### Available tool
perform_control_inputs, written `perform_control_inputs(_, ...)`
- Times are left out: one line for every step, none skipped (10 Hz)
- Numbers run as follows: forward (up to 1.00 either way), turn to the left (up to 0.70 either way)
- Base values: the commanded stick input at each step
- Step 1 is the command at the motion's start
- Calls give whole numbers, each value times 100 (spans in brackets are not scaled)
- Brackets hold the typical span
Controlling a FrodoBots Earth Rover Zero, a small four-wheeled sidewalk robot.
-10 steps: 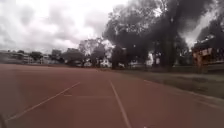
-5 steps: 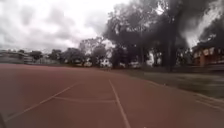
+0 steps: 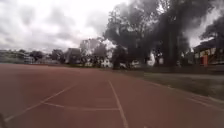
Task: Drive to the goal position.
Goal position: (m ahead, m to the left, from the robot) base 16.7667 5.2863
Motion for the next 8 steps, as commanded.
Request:
perform_control_inputs(70, 0)
perform_control_inputs(70, 0)
perform_control_inputs(70, 0)
perform_control_inputs(70, 0)
perform_control_inputs(70, 0)
perform_control_inputs(70, 0)
perform_control_inputs(70, 0)
perform_control_inputs(70, 0)
